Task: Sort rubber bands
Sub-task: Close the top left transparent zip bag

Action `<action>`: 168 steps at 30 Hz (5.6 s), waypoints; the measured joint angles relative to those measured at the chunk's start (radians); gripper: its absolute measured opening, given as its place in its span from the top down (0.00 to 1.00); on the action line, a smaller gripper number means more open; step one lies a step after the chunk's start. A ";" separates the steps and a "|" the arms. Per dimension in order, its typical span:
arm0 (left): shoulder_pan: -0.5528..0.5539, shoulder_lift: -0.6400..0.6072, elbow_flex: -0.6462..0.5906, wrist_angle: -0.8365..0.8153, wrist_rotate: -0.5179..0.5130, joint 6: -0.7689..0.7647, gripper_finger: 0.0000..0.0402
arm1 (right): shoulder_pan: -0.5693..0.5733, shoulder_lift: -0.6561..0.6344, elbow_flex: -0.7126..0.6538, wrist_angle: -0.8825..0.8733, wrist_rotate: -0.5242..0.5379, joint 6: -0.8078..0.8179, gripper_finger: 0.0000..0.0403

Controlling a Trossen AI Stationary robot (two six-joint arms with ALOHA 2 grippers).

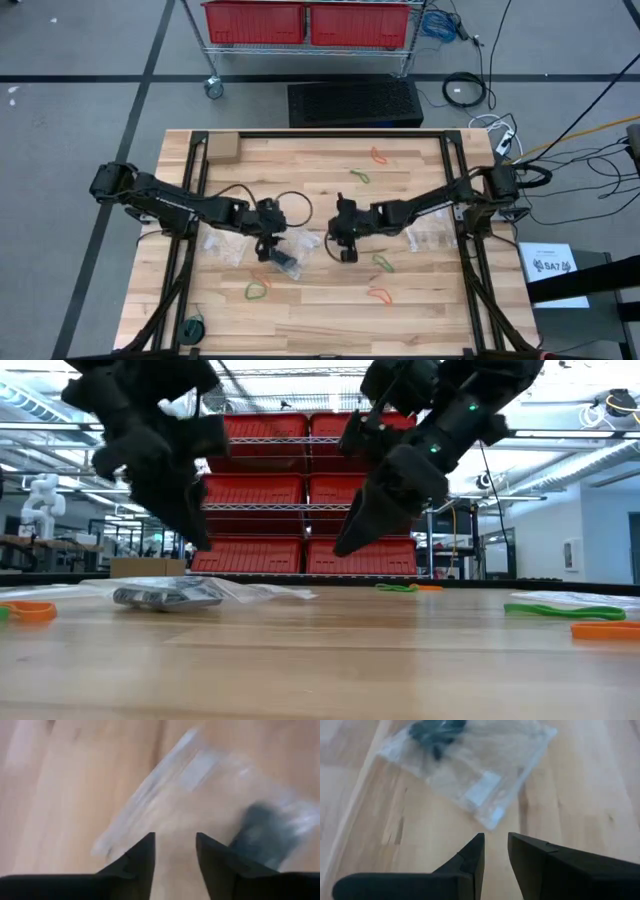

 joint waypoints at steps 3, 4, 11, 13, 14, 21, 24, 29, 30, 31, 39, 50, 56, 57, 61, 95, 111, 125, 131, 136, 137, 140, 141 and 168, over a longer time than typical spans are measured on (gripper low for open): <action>0.000 0.000 -0.010 -0.058 -0.046 -0.106 0.75 | 0.054 0.007 0.000 0.018 0.081 -0.080 0.81; 0.000 0.000 -0.020 -0.058 -0.052 -0.128 0.79 | 0.069 0.010 0.000 0.038 0.102 -0.102 0.81; -0.001 0.000 -0.120 0.079 -0.053 -0.214 0.98 | 0.091 0.052 0.001 0.069 0.096 -0.128 0.86; 0.000 0.000 -0.150 0.149 -0.048 -0.213 0.98 | 0.092 0.058 0.000 0.074 0.077 -0.128 0.88; 0.001 0.003 -0.163 0.189 -0.043 -0.203 0.98 | 0.092 0.059 0.001 0.076 0.065 -0.129 0.90; 0.066 0.077 -0.187 0.304 -0.034 -0.034 0.99 | 0.092 0.060 0.034 0.071 -0.008 -0.134 0.95; 0.095 0.134 -0.181 0.399 -0.013 0.041 0.99 | 0.085 0.060 0.060 0.086 0.026 -0.168 0.96; 0.100 0.130 -0.154 0.424 -0.087 0.126 0.99 | 0.014 0.060 0.068 0.121 0.042 -0.189 0.96; 0.100 0.104 -0.153 0.420 -0.111 0.131 0.99 | -0.002 0.061 0.068 0.123 0.040 -0.196 0.96; 0.100 0.076 -0.153 0.413 -0.128 0.133 1.00 | -0.018 0.061 0.068 0.131 0.026 -0.210 0.96; 0.039 -0.201 -0.155 0.274 -0.213 0.098 1.00 | -0.154 0.169 0.085 0.348 -0.229 -0.267 1.00; -0.063 -0.326 -0.156 0.171 -0.294 0.042 1.00 | -0.178 0.504 0.506 0.063 -0.261 -0.287 1.00; -0.115 -0.325 -0.156 0.076 -0.394 -0.033 1.00 | -0.201 0.507 0.595 -0.174 -0.016 -0.057 1.00; -0.123 -0.326 -0.156 0.073 -0.403 -0.034 1.00 | -0.211 0.503 0.595 -0.214 0.013 0.014 1.00; -0.146 -0.326 -0.156 0.077 -0.434 -0.046 1.00 | -0.233 0.485 0.596 -0.399 0.076 0.236 1.00; -0.081 0.184 -0.245 0.568 -0.291 -0.077 1.00 | -0.189 0.251 0.292 -0.393 0.055 0.236 1.00; 0.010 -0.138 -0.246 0.217 -0.407 -0.008 1.00 | 0.024 0.065 0.290 -0.392 0.220 0.085 0.97; -0.046 -0.257 -0.246 0.192 -0.401 -0.010 1.00 | 0.182 0.274 0.288 -0.231 0.371 -0.167 0.69; -0.046 -0.257 -0.246 0.191 -0.400 -0.011 1.00 | 0.151 0.329 0.295 -0.184 0.380 -0.189 0.61; -0.046 -0.257 -0.246 0.193 -0.392 -0.023 1.00 | 0.141 0.355 0.295 -0.159 0.383 -0.215 0.74; -0.046 -0.257 -0.246 0.193 -0.392 -0.028 1.00 | 0.142 0.356 0.294 -0.152 0.384 -0.219 0.80; -0.046 -0.257 -0.246 0.197 -0.391 -0.031 1.00 | 0.147 0.349 0.310 -0.155 0.396 -0.245 0.96; -0.046 -0.257 -0.246 0.204 -0.391 -0.031 1.00 | 0.147 0.350 0.323 -0.167 0.406 -0.253 0.97; -0.046 -0.301 -0.211 0.550 -0.017 0.134 0.65 | 0.114 0.010 0.449 -0.474 0.436 -0.083 1.00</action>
